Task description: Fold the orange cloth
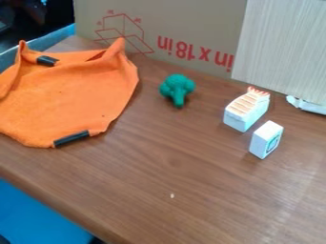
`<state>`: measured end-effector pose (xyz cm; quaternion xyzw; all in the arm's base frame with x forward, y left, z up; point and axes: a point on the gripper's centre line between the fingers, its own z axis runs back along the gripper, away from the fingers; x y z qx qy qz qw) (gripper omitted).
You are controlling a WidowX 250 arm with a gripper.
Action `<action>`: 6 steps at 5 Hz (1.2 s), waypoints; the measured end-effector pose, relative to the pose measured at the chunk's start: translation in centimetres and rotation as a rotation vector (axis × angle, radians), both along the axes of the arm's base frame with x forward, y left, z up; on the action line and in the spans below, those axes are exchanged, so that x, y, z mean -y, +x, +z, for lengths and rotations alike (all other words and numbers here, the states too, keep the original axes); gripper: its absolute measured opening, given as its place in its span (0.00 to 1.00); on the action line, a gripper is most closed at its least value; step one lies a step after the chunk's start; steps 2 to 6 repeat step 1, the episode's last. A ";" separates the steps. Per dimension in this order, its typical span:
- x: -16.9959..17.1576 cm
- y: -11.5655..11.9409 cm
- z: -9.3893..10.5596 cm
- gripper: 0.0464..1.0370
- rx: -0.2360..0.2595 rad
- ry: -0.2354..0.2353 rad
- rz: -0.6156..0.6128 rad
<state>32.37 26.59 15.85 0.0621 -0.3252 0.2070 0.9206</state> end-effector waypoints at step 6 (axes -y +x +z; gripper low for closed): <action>2.5 -2.6 1.4 0.96 -0.047 0.012 -0.090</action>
